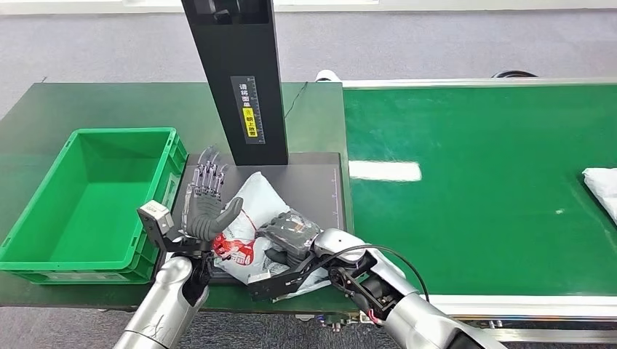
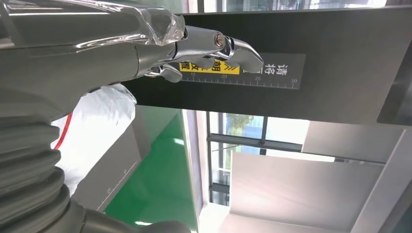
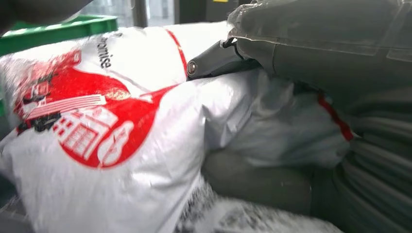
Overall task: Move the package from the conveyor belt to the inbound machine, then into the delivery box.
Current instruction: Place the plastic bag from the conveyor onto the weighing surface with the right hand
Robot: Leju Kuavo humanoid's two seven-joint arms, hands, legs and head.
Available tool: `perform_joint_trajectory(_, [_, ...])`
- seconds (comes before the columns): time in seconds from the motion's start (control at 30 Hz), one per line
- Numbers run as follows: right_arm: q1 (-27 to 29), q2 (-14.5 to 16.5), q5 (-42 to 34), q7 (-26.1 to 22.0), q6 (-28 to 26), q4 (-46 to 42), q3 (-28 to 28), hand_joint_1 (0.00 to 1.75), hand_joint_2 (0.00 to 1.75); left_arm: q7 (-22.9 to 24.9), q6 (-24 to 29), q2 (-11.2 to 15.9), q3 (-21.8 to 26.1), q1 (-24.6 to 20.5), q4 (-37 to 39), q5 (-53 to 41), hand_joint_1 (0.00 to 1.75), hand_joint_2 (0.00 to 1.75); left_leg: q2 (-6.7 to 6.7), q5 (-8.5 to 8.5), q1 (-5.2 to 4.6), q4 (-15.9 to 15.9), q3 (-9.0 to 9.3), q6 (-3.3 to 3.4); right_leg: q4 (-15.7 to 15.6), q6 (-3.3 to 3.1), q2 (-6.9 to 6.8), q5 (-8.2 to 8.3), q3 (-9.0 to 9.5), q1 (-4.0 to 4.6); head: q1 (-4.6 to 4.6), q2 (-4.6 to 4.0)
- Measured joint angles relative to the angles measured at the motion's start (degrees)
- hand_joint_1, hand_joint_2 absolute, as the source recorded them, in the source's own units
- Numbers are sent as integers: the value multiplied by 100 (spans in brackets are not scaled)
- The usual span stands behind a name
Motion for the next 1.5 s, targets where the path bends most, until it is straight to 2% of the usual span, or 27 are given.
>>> perform_joint_trajectory(0.13, [21,-30,-219,66,-318,12,-23,0,175,0,2,20,1,30,-1,-4,0,175,-2,1,0,1,-1,0,0,0,-1,1,0,0,-1,0])
perform_joint_trajectory(0.33, [183,-114,-672,-137,-898,-203,-369,0,175,0,21,49,2,47,-7,-9,0,175,-5,1,-1,2,-10,0,0,0,-2,1,-7,-1,-1,0])
perform_joint_trajectory(0.77, [382,-213,-783,-208,-999,-562,-718,0,175,2,31,57,2,68,-52,-9,0,175,-6,0,0,2,-16,0,0,1,-3,1,-13,-1,-1,0])
perform_joint_trajectory(0.9, [579,-243,-1201,-483,-1251,-770,-958,0,175,26,45,57,2,87,-66,-11,0,175,-7,0,-1,2,-17,0,0,1,-3,1,-14,-1,-1,0])
perform_joint_trajectory(1.03, [992,-297,-2401,-1096,-955,-1254,-1455,0,175,126,0,62,-17,133,-119,-87,0,175,-9,-1,-1,2,-23,1,0,1,-5,0,-19,-1,-1,0])
perform_joint_trajectory(1.17, [1415,-348,-3364,-1322,-670,-1822,-1994,0,175,186,-139,80,-114,161,-162,-249,0,175,-9,-1,-1,2,-27,1,0,1,-6,0,-22,-2,-1,0])
perform_joint_trajectory(1.33, [1771,-408,-4139,-1424,-365,-2428,-2617,0,175,202,-329,128,-296,245,-334,-579,0,175,-8,-1,-1,2,-28,1,0,1,-6,0,-22,-2,-1,0])
perform_joint_trajectory(1.5, [1958,-454,-4321,-1426,-244,-2875,-3041,0,175,245,-406,165,-401,354,-561,-792,0,175,-8,-1,-1,2,-28,1,0,1,-6,0,-23,-2,-1,0])
